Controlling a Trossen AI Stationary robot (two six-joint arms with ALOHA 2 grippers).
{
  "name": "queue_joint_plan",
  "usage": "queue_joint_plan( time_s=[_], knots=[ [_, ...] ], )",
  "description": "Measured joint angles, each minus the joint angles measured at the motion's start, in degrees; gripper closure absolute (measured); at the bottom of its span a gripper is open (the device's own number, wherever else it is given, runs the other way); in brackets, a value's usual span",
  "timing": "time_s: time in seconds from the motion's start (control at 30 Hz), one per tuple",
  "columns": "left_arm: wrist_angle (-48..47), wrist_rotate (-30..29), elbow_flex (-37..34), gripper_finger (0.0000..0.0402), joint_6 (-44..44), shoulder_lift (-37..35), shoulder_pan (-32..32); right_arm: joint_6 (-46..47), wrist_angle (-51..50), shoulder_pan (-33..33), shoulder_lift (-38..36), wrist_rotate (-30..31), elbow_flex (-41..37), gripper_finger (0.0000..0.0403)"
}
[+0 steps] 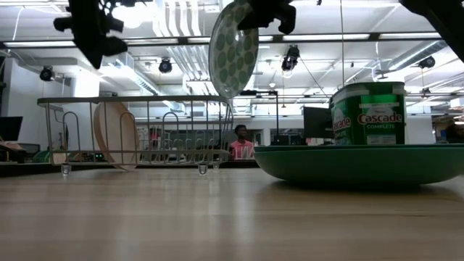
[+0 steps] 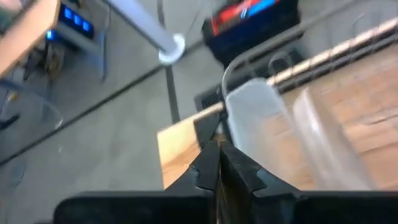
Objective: Sort dishes
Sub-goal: Put the blue patterned plate on the dish rack
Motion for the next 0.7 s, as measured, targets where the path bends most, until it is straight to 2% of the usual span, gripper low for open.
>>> queue_joint_plan(
  time_s=[0.2, 0.4, 0.53, 0.7],
  knots=[
    [-0.02, 0.18, -1.29, 0.0401, 0.72, 4.87, 5.94, 0.93, -1.31, 0.00, -0.07, 0.02, 0.00, 0.0397],
    [-0.49, -0.74, -1.02, 0.0401, 0.63, 10.76, 9.31, 1.34, -3.07, 0.09, -0.07, 0.02, 0.00, 0.0397],
    [-2.30, -1.94, -1.49, 0.0401, 0.44, 14.14, 9.92, 3.68, -3.26, 0.13, -0.07, 0.00, 0.00, 0.0397],
    [-1.90, -0.20, -3.91, 0.0401, 0.36, 15.73, 9.88, 3.77, -4.58, 0.22, -0.07, 0.11, 0.00, 0.0397]
  ],
)
